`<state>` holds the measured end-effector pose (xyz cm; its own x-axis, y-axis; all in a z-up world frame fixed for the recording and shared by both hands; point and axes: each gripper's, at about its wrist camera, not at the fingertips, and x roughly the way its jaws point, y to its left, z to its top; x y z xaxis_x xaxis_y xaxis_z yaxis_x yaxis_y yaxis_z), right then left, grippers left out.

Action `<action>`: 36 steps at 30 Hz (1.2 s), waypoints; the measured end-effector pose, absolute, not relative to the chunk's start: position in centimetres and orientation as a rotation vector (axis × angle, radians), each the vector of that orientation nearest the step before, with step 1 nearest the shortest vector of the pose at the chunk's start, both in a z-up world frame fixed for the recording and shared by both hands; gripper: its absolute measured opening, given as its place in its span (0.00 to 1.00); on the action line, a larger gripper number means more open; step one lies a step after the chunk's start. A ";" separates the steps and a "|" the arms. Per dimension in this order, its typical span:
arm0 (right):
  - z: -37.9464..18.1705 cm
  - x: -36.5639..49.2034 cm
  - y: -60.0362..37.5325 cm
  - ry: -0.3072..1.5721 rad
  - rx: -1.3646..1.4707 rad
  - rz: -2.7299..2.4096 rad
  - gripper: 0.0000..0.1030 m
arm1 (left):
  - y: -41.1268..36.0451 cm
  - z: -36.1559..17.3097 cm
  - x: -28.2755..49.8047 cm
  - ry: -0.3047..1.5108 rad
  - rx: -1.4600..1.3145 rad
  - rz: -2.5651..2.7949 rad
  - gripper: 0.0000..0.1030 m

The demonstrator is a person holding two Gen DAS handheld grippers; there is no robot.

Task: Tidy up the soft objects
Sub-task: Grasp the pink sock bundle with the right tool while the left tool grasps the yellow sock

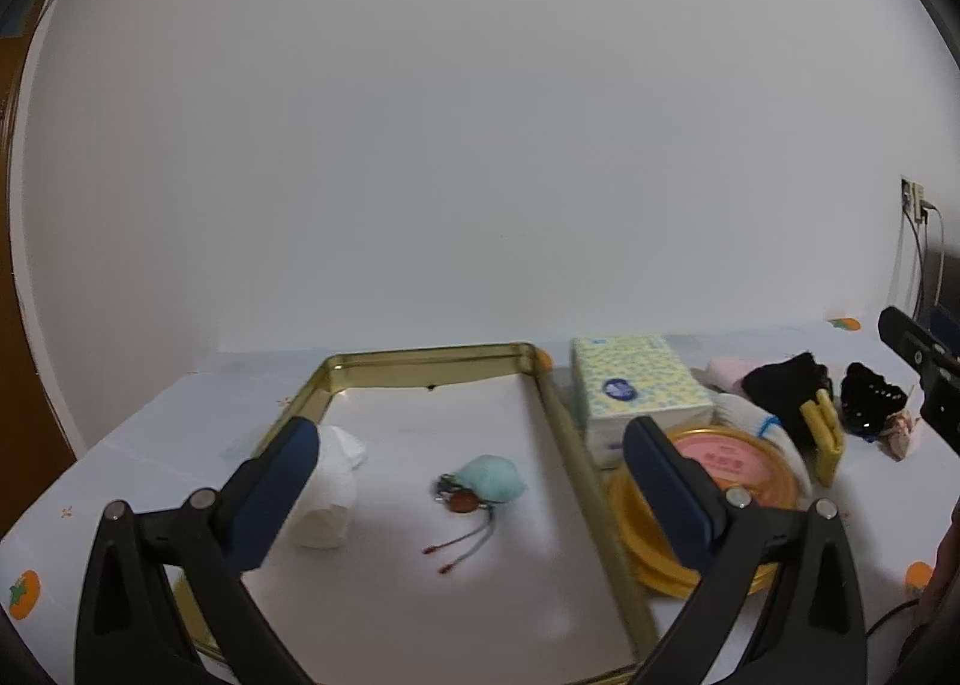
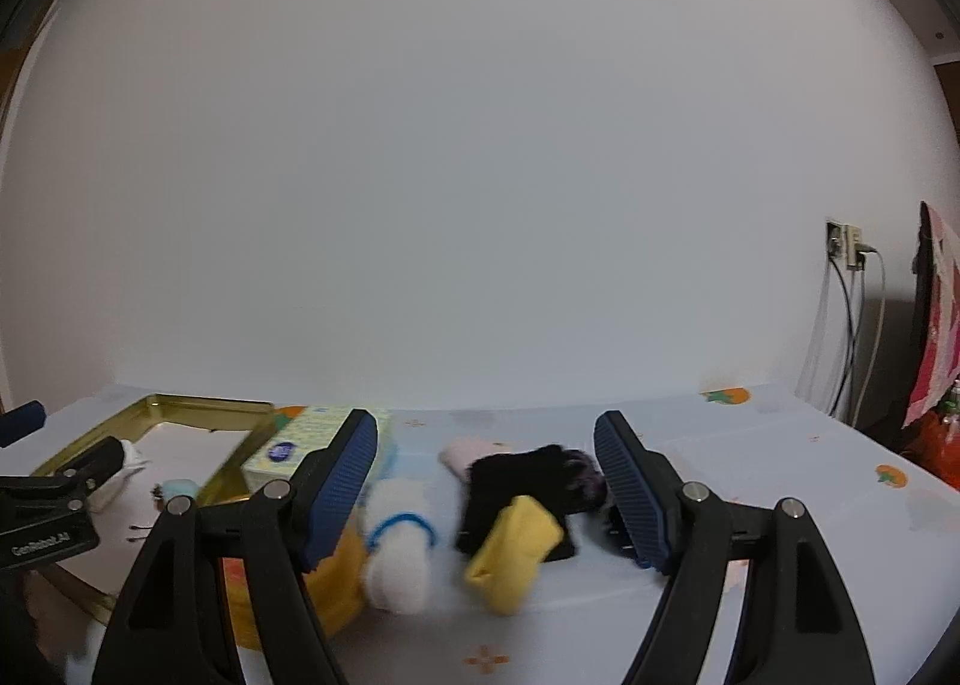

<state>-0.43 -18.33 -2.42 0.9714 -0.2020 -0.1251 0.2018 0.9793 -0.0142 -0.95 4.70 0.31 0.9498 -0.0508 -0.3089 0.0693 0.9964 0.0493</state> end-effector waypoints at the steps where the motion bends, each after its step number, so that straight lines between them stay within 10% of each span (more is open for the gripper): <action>1: -2.5 -0.4 -18.7 0.126 -0.001 -0.212 0.75 | 4.4 0.3 -0.9 0.315 0.059 -0.066 1.00; 24: -2.7 -1.4 -33.8 0.192 0.090 -0.480 0.74 | -6.0 0.1 -1.5 0.363 0.104 -0.254 1.00; 36: -6.1 4.4 -35.5 0.629 0.176 -0.169 0.74 | -14.1 -0.7 -1.2 0.411 0.288 -0.339 1.00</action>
